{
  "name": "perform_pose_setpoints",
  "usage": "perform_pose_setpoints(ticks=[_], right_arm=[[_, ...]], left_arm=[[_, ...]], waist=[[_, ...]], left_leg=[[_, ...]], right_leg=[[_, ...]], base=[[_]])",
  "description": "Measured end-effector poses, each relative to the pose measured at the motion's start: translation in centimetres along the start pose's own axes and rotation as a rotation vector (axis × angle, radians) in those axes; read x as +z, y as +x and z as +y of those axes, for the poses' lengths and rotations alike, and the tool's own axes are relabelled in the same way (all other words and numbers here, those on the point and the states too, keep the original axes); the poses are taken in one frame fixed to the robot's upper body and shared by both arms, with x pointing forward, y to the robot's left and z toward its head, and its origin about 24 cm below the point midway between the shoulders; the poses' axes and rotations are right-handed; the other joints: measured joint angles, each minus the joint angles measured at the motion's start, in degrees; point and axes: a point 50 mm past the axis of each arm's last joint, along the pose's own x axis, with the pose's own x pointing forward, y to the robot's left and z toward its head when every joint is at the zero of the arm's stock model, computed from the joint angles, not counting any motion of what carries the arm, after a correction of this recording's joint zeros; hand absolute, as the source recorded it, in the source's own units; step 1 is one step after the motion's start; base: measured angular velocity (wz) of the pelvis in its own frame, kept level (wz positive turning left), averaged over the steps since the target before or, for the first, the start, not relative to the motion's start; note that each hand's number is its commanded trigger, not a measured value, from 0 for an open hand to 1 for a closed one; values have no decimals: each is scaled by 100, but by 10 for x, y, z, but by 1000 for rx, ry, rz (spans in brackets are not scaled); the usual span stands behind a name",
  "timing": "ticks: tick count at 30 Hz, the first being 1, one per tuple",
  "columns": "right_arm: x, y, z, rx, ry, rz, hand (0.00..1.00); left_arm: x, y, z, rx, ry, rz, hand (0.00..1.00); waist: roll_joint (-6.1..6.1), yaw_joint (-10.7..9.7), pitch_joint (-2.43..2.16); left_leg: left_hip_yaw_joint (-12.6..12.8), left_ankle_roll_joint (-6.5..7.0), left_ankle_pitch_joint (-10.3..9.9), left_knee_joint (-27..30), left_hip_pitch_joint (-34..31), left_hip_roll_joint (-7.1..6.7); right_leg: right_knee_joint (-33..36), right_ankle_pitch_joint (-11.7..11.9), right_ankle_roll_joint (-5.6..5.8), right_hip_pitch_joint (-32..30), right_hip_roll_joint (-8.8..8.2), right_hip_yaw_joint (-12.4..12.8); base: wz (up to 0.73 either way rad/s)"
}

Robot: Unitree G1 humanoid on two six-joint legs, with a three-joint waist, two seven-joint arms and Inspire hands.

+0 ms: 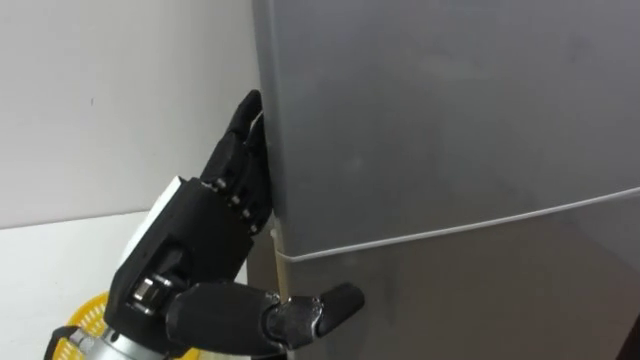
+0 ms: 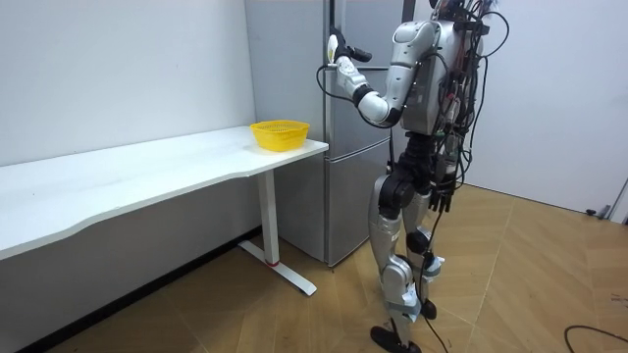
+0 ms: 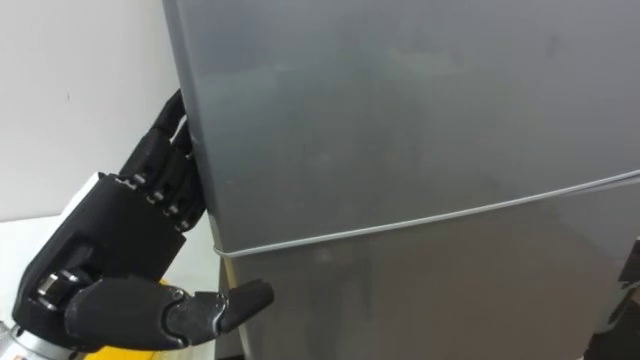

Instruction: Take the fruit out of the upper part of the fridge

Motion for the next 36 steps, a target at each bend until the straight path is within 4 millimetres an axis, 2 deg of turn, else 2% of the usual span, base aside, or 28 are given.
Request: perform_pose_setpoints(ticks=[10, 15, 23, 26, 36], right_arm=[[5, 0, 0, 14, -20, -6, 0], [5, 0, 0, 21, -15, -6, 0], [3, 0, 1, 33, -18, 1, 0], [1, 0, 2, 41, -19, 3, 0], [1, 0, 1, 53, -95, 14, 0]], left_arm=[[-1, 0, -1, -5, -4, 6, 0], [-1, 0, -1, -12, -8, 10, 0], [1, 0, -2, -36, -54, -8, 0], [1, 0, -2, -43, -57, -10, 0], [3, -1, 0, -70, -45, -12, 0]], waist=[[-31, -10, 19], [-5, -20, -4], [-3, -23, -7], [-4, -21, -24], [-26, -19, -43]], left_leg=[[17, 0, 0, -5, -10, 0], [35, 0, 0, -4, 5, 1], [37, 0, 0, -3, -33, 1], [38, 0, 0, -3, -43, 1], [41, 0, 0, -2, -38, 2]], right_leg=[[6, 0, 0, 12, 0, 2], [-17, 0, 0, 7, -1, 2], [-16, 0, 1, -9, -6, -3], [-15, 0, 1, -9, -6, -3], [-5, 0, 1, -6, -6, -2]], base=[[0], [0], [0], [0], [0]])
